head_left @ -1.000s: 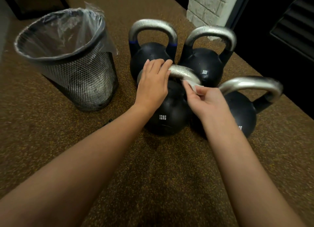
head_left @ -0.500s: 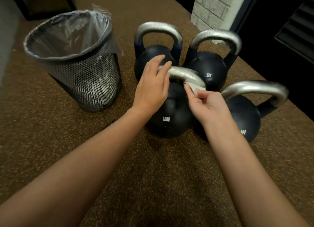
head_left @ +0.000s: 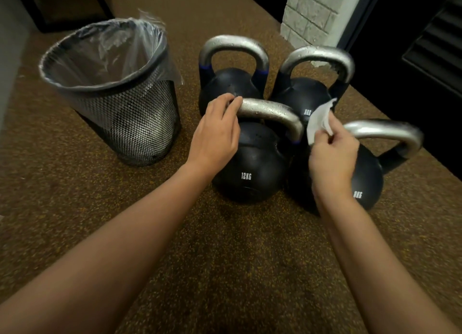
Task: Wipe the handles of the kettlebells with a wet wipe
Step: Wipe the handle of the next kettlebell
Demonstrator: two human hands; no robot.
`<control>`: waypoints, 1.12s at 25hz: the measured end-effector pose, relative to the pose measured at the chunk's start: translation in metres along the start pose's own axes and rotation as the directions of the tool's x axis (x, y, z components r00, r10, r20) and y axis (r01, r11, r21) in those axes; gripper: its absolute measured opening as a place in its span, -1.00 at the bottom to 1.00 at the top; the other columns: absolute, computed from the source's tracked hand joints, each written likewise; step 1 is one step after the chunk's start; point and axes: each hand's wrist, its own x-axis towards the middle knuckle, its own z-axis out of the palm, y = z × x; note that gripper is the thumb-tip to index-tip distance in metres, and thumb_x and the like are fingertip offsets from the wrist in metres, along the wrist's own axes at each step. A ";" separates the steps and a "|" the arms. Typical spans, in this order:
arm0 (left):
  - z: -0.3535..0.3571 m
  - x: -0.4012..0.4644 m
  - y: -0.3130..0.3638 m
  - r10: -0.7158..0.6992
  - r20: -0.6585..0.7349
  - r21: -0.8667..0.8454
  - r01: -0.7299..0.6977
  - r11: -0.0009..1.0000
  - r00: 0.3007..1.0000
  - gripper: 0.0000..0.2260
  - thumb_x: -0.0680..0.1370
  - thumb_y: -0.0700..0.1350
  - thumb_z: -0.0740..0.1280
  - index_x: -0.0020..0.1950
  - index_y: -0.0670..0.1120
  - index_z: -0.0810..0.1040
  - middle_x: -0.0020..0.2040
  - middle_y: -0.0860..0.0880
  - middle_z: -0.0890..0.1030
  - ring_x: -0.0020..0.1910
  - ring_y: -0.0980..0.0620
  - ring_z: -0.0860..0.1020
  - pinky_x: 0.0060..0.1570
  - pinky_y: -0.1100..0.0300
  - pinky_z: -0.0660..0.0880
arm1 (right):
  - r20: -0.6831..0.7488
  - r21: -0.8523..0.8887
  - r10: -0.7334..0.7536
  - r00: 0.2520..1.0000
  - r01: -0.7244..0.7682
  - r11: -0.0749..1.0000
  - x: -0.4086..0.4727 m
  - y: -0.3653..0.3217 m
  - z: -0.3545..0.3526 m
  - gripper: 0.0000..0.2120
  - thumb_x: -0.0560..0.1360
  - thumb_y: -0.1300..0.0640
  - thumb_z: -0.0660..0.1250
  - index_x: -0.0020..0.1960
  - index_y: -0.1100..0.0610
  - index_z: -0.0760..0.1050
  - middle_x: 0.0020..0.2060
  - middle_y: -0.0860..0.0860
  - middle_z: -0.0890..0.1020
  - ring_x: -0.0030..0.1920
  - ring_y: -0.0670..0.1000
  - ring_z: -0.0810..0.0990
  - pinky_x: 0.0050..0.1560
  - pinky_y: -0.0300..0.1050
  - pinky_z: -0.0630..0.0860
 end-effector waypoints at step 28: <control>0.009 -0.012 0.006 -0.030 0.053 -0.036 0.032 0.999 0.998 -0.50 0.60 0.00 0.00 0.47 -0.24 0.17 0.42 -0.22 0.25 0.42 -0.13 0.20 0.43 0.02 0.18 | 0.341 -0.410 -0.468 0.815 0.577 0.706 0.026 0.035 0.012 -0.44 0.38 0.49 0.10 0.35 0.24 0.39 0.31 0.15 0.47 0.33 0.13 0.43 0.43 -0.15 0.18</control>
